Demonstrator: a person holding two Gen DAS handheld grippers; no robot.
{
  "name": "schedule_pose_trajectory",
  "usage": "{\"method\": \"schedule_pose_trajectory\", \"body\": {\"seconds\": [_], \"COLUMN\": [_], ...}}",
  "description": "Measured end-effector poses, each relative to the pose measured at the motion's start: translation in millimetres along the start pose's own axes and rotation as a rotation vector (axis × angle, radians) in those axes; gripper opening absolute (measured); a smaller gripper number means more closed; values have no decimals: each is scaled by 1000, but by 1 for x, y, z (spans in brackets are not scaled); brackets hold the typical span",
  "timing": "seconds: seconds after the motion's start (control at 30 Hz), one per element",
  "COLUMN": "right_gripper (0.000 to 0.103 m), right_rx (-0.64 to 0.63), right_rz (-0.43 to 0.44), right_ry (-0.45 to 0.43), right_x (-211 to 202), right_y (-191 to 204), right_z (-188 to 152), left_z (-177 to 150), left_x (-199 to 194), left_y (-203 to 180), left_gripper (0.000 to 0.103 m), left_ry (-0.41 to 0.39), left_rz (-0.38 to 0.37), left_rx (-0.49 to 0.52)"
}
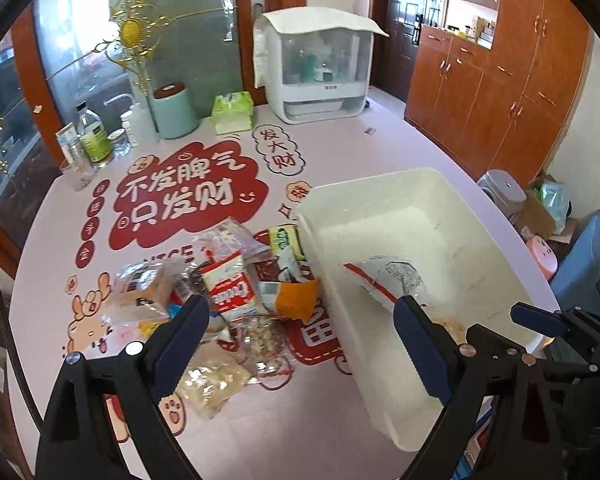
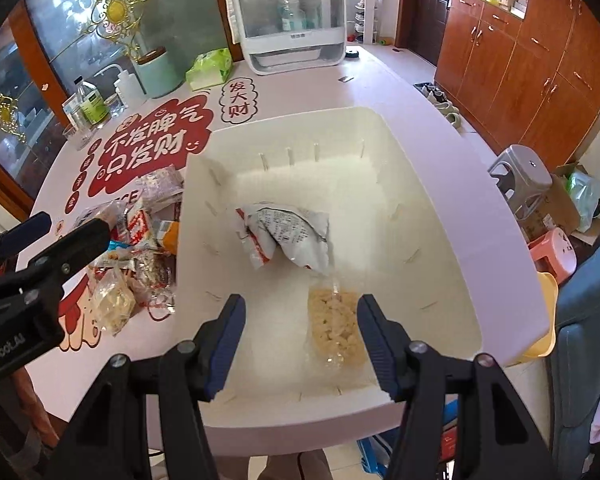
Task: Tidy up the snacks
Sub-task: 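Move both tools back over the snack pile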
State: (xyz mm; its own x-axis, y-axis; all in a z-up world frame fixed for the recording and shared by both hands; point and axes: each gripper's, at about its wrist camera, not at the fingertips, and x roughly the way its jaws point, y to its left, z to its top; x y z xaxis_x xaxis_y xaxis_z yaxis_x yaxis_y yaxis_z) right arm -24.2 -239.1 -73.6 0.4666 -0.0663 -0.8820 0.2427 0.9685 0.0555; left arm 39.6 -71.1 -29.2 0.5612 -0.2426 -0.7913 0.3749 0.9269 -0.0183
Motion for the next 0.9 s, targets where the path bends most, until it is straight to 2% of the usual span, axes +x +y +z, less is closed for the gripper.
{"method": "schedule_pose_trajectory", "body": {"seconds": [0.17, 0.53, 0.73, 0.9], "right_gripper": [59, 59, 59, 59], "right_rx": [-30, -115, -150, -175], "right_rz": [27, 97, 126, 136], "right_ry": [-20, -66, -80, -79], "right_x": [-9, -28, -32, -30], "right_y": [19, 78, 114, 141], "right_z": [3, 11, 15, 20], "left_z": [-7, -14, -10, -9], "left_x": [-16, -66, -77, -76], "left_y": [23, 107, 153, 181], "left_gripper": [93, 93, 93, 96], "left_ry": [-17, -88, -30, -26], "left_rz": [18, 168, 197, 210], "left_rx": [-22, -59, -74, -73]}}
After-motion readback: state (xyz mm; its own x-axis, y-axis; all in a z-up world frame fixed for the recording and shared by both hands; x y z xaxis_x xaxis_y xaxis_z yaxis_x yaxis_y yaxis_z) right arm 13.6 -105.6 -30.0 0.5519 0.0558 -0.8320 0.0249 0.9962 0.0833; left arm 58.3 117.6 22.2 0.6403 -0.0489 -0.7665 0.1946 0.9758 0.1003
